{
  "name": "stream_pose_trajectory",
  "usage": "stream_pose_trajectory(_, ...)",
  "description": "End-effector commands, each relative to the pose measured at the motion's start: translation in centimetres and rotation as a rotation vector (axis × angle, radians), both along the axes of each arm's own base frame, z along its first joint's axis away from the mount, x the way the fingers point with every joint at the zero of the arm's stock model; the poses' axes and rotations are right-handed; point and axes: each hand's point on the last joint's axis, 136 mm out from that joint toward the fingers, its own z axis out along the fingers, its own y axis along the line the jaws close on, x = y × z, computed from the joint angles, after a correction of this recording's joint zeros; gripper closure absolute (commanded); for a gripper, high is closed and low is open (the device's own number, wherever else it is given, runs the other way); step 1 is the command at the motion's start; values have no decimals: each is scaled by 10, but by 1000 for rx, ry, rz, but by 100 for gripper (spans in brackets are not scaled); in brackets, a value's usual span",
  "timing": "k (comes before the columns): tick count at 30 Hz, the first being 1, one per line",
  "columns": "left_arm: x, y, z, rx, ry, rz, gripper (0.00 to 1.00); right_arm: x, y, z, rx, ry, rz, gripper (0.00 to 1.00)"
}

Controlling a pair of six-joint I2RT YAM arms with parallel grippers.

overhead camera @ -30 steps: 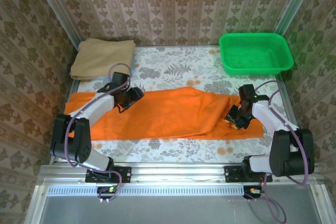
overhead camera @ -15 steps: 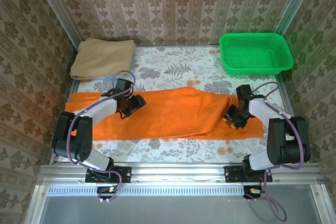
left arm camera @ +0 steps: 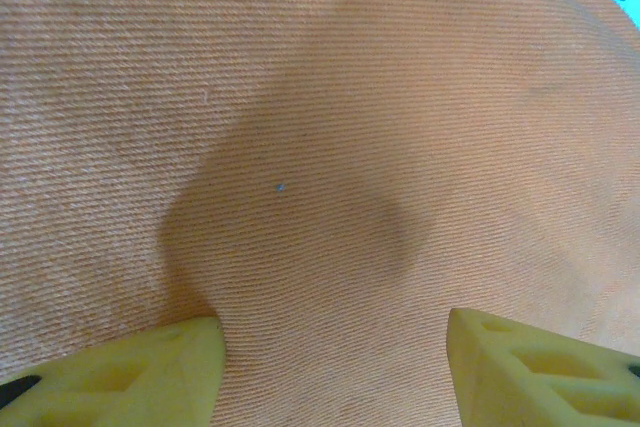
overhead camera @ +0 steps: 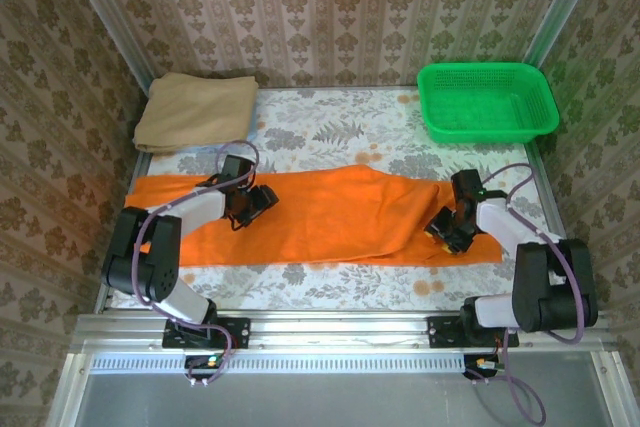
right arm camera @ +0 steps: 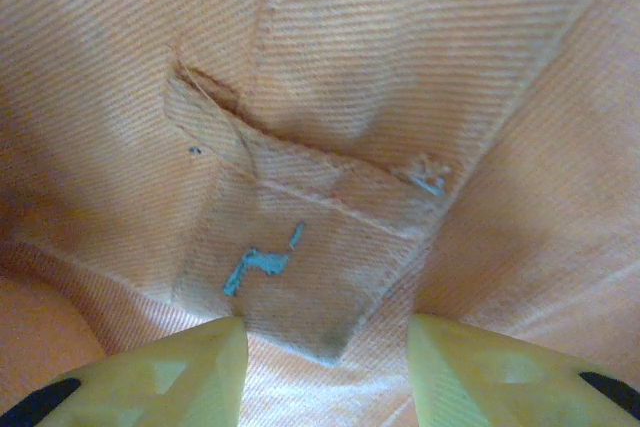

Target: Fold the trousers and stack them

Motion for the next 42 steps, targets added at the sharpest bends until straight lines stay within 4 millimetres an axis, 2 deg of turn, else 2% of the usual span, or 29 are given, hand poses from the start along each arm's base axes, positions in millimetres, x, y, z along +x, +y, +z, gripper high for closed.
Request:
stream_pose_trajectory(1,-9,2,-17,8,52,12,38,16,10,7,40,-44,-3,54)
stream_pose_trajectory(4,-11,5,-19,8,56,22,38,20,6,7,12,-49,-8,56)
stream_pose_trajectory(5,-11,6,-21,5,59,28,38,18,4,1,-2,-22,-13,58)
stream_pose_trajectory(7,-10,8,-22,3,58,35,38,18,2,-2,-15,-14,-12,76)
stream_pose_trajectory(10,-11,9,-25,4,67,37,39,15,-4,3,-52,-17,-11,93)
stream_pose_trajectory(12,-12,11,-26,6,68,43,39,18,-10,22,-83,-71,-5,100)
stream_pose_trajectory(17,-11,21,-30,18,72,69,39,14,-37,68,-204,-122,23,100)
stream_pose_trajectory(20,-11,26,-33,5,82,88,40,5,-66,92,-292,-132,0,100)
stream_pose_trajectory(24,-9,30,-35,-15,88,96,40,-12,-102,113,-349,-139,-79,100)
stream_pose_trajectory(27,-7,31,-33,-24,86,93,41,-24,-121,119,-377,-144,-141,100)
stream_pose_trajectory(33,-3,31,-28,-43,73,88,41,-35,-139,117,-388,-99,-236,100)
stream_pose_trajectory(38,-2,38,-27,-51,68,107,41,-46,-132,122,-337,-108,-286,100)
stream_pose_trajectory(42,-1,40,-26,-66,63,121,41,-54,-139,118,-358,-73,-324,100)
